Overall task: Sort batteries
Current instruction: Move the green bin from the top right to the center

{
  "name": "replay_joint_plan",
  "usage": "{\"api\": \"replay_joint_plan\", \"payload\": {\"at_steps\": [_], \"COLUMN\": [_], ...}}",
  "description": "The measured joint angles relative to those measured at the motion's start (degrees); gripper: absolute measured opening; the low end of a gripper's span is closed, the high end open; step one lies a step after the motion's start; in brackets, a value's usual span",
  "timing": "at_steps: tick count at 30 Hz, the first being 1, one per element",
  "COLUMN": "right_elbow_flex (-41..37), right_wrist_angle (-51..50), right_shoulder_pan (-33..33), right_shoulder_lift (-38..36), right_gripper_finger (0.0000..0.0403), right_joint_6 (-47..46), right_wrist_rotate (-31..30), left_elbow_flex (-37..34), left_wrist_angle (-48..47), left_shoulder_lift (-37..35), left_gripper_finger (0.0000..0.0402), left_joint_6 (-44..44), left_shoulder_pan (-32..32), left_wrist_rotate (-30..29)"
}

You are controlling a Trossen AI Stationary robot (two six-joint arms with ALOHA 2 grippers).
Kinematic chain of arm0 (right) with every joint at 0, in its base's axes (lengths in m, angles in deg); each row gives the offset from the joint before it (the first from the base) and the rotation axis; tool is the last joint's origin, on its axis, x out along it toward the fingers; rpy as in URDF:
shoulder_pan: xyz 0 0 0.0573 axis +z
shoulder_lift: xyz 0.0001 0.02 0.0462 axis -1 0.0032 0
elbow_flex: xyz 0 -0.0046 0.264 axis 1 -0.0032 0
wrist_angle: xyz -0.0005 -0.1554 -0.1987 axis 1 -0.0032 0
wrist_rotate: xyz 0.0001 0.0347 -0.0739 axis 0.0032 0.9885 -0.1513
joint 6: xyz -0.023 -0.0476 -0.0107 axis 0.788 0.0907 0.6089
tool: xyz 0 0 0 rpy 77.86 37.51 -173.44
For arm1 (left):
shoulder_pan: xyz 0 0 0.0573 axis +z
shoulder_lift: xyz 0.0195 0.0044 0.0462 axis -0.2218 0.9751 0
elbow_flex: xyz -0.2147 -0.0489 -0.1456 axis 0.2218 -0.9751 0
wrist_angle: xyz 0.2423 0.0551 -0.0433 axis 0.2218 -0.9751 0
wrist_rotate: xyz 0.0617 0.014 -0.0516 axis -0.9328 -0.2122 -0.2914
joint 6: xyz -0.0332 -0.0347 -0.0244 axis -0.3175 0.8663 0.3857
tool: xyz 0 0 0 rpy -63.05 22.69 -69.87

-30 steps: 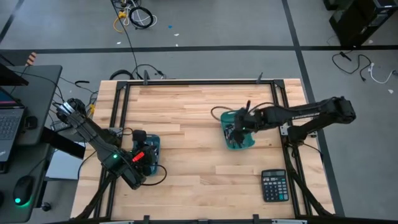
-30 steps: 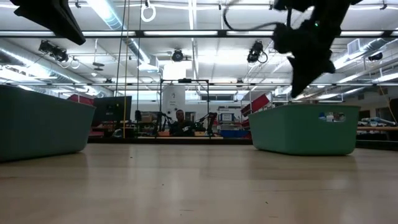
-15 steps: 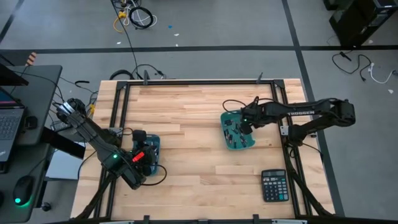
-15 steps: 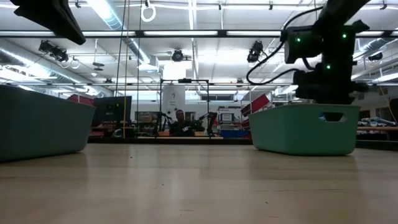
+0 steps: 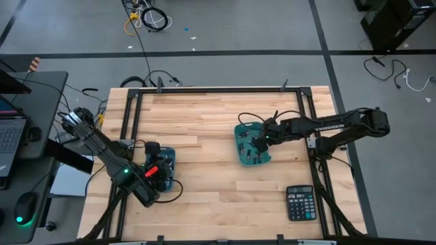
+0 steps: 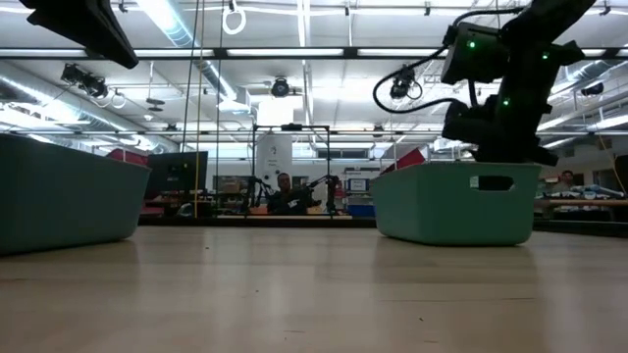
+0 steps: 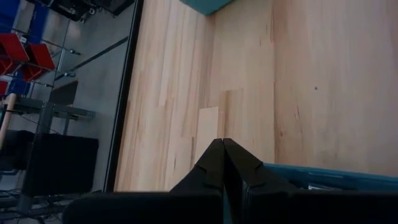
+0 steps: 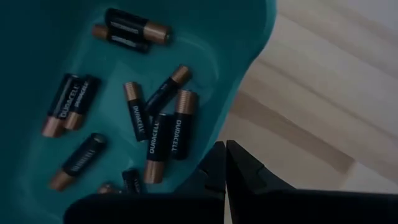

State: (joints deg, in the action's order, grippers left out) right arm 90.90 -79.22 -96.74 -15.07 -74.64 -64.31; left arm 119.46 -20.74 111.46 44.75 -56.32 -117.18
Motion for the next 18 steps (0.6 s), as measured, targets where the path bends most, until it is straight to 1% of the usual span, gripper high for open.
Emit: {"api": "replay_joint_plan", "payload": {"at_steps": [3,5,10,14,18], "right_elbow_flex": [0.0,0.0,0.0,0.0,0.0], "right_wrist_angle": [2.5,3.0,3.5,5.6,9.4], "right_shoulder_pan": [0.9,1.3,2.0,2.5,3.1], "right_shoulder_lift": [0.0,0.0,0.2,3.1,8.3], "right_gripper_finger": [0.0,0.0,0.0,0.0,0.0], "right_joint_6": [0.0,0.0,-1.0,-1.0,0.4], "right_wrist_rotate": [0.1,0.1,0.1,0.1,2.0], "left_elbow_flex": [0.0,0.0,0.0,0.0,0.0], "left_wrist_angle": [0.0,0.0,0.1,0.0,0.1], "left_shoulder_lift": [0.0,0.0,0.0,0.0,0.0], "left_gripper_finger": [0.0,0.0,0.0,0.0,0.0], "left_joint_6": [0.0,0.0,0.3,1.9,2.9], "left_shoulder_pan": [0.0,0.0,0.0,0.0,0.0], "left_wrist_rotate": [-0.9,-1.9,-2.1,-1.9,1.2]}}
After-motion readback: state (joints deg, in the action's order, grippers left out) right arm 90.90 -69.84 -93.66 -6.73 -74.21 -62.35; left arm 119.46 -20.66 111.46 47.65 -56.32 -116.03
